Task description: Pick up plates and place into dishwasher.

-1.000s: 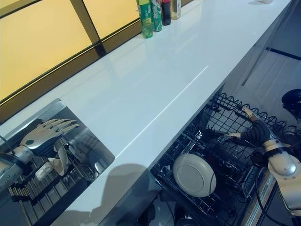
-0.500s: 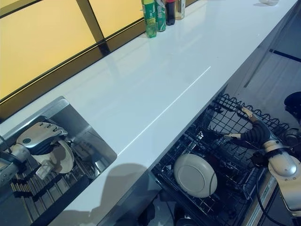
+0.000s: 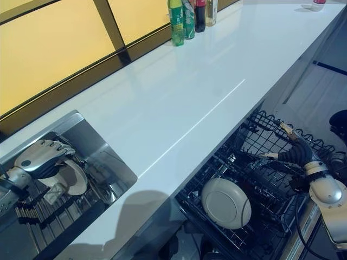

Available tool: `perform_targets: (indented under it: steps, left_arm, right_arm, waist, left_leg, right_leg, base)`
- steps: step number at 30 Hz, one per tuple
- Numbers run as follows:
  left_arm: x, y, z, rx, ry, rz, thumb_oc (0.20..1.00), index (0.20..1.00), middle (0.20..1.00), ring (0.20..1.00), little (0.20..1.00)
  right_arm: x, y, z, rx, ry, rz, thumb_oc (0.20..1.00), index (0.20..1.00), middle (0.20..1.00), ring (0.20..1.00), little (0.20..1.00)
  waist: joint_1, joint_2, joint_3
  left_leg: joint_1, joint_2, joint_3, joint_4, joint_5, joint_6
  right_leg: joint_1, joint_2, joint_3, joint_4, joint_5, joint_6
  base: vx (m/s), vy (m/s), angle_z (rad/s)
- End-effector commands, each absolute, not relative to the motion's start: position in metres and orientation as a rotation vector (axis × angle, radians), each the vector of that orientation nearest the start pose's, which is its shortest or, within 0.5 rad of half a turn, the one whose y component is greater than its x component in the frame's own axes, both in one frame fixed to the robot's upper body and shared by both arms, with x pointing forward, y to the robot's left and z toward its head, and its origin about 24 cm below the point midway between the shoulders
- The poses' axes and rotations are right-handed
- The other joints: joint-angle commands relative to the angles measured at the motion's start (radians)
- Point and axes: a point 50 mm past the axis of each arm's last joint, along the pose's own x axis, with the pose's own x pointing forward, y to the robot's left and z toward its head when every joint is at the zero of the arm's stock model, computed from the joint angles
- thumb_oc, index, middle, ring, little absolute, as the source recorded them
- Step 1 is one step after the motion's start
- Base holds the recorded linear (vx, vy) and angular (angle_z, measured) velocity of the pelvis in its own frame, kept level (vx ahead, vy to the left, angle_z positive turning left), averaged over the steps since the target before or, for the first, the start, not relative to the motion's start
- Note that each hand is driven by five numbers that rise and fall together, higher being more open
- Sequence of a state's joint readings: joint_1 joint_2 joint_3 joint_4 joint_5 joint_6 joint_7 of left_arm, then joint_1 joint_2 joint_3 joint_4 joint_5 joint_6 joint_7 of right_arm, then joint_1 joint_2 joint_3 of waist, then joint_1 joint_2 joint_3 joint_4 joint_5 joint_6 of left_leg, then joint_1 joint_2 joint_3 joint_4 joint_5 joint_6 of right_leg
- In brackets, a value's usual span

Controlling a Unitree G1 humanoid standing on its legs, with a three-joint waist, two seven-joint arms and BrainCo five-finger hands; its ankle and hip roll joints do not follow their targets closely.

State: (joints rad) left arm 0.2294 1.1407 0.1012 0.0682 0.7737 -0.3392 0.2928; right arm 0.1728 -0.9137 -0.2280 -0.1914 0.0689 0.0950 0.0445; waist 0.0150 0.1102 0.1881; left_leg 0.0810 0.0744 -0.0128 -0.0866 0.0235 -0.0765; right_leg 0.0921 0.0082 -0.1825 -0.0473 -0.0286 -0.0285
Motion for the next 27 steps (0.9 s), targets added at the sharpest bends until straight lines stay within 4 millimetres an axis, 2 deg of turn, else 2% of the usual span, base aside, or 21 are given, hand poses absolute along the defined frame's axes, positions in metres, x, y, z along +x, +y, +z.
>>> perform_targets:
  steps: [1, 7, 12, 21, 27]
  left_arm:
    - [0.214, 0.356, 0.181, 1.916, -0.355, 0.217, 0.200, 0.200, 0.200, 0.200, 0.200]
    - [0.210, 0.361, 0.178, 1.756, -0.455, 0.465, 0.200, 0.200, 0.200, 0.200, 0.200]
    - [0.212, 0.350, 0.185, 1.542, -0.579, 0.606, 0.200, 0.200, 0.200, 0.200, 0.200]
    - [0.214, 0.313, 0.203, 1.365, -0.776, 0.582, 0.200, 0.200, 0.200, 0.200, 0.200]
    - [0.222, 0.293, 0.213, 1.136, -0.863, 0.547, 0.200, 0.200, 0.200, 0.200, 0.200]
  right_arm:
    - [0.226, -0.304, 0.168, -0.864, -0.156, -0.118, 1.000, 1.000, 1.000, 1.000, 1.000]
    - [0.229, -0.292, 0.182, -0.777, -0.370, -0.249, 1.000, 1.000, 1.000, 1.000, 1.000]
    - [0.228, -0.273, 0.198, -0.693, -0.559, -0.271, 1.000, 1.000, 1.000, 1.000, 1.000]
    - [0.232, -0.239, 0.214, -0.646, -0.709, -0.114, 1.000, 1.000, 1.000, 1.000, 1.000]
    - [0.239, -0.200, 0.226, -0.621, -0.813, 0.084, 1.000, 1.000, 1.000, 1.000, 1.000]
  waist:
    - [0.015, -0.064, -0.120]
    - [0.026, -0.074, -0.133]
    - [0.043, -0.082, -0.155]
    - [0.082, -0.100, -0.182]
    - [0.106, -0.107, -0.193]
  left_leg:
    - [-0.027, -0.050, 0.021, 0.000, -0.028, 0.027]
    - [-0.023, -0.050, 0.014, -0.001, -0.038, 0.031]
    - [-0.025, -0.051, 0.007, -0.001, -0.047, 0.032]
    - [-0.027, -0.057, -0.020, -0.001, -0.048, 0.033]
    - [-0.039, -0.063, -0.049, -0.001, -0.038, 0.030]
  right_leg:
    - [-0.003, -0.123, 0.011, 0.080, -0.067, 0.152]
    - [0.001, -0.117, 0.011, 0.086, -0.080, 0.144]
    - [-0.001, -0.117, 0.005, 0.092, -0.093, 0.141]
    - [0.004, -0.113, -0.017, 0.106, -0.107, 0.133]
    - [0.011, -0.103, -0.023, 0.105, -0.112, 0.124]
  base:
    - [-0.03, -0.009, 0.10]
    - [-0.04, -0.013, 0.05]
    - [-0.06, -0.018, 0.01]
    - [-0.08, -0.034, 0.03]
    - [-0.08, -0.035, 0.12]
